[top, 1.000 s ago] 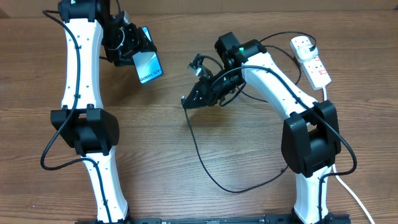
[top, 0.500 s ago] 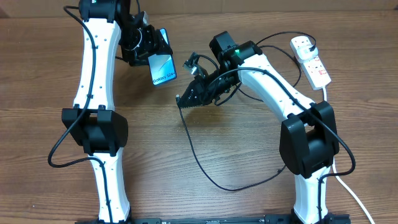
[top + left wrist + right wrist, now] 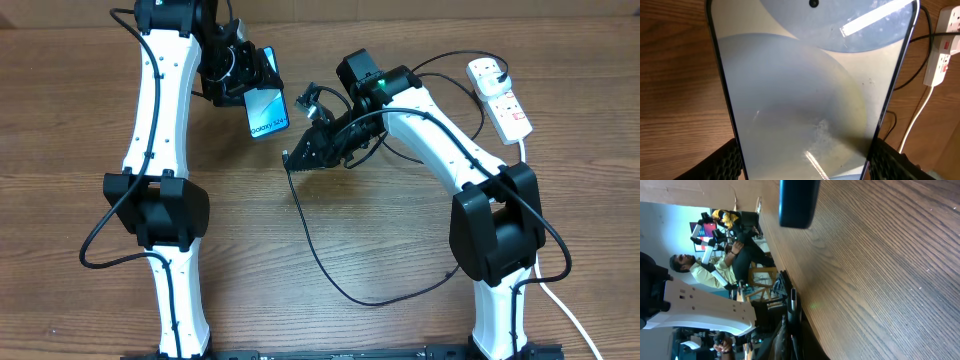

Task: Plug charger to phone and switch on socket

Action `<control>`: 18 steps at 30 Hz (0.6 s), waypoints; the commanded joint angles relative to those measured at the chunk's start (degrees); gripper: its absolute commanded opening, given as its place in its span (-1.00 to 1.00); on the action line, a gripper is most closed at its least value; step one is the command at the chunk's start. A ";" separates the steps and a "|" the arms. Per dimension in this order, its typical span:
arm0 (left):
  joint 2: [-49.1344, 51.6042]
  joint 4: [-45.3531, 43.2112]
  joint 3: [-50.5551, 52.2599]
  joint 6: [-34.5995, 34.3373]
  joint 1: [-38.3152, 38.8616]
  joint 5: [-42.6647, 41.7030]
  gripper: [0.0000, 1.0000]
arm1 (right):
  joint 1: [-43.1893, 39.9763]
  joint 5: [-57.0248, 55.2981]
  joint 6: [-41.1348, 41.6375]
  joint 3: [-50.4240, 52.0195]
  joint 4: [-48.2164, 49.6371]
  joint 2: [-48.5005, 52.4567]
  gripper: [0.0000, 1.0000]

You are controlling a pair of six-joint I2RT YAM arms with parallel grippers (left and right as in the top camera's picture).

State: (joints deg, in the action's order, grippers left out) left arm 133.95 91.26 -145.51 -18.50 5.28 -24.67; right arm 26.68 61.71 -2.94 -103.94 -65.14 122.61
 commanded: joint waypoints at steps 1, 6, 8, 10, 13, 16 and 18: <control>-0.94 -0.26 -1.64 -1.03 0.44 -0.83 -0.91 | 0.26 1.18 0.42 -1.14 0.39 -1.64 -0.93; -0.94 -0.24 -1.64 -3.93 0.33 -0.35 -0.92 | 0.15 -15.65 8.90 -1.14 1.44 -1.64 -0.92; -0.94 -0.24 -1.64 -5.88 0.33 -0.35 -0.91 | 0.15 -24.52 12.61 -1.14 1.68 -1.64 -0.93; -0.94 -0.24 -1.64 -7.91 0.33 -0.35 -0.92 | 0.15 -33.68 16.31 -1.01 1.88 -1.62 -0.93; -0.92 -0.22 -1.64 -11.13 0.39 -0.22 -0.91 | 0.09 -42.47 20.00 -0.20 2.71 -1.62 -0.93; -0.92 -0.22 -1.62 -13.51 0.39 -0.22 -0.92 | -0.07 -48.63 23.30 1.60 4.90 -1.62 -0.93; -0.92 -0.22 -1.62 -14.47 0.39 -0.22 -0.92 | -0.13 -51.87 24.44 2.82 6.64 -1.40 -0.93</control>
State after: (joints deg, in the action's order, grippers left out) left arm 133.95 91.24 -145.51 -28.88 5.28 -24.62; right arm 26.65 21.21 16.45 -102.96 -59.79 122.61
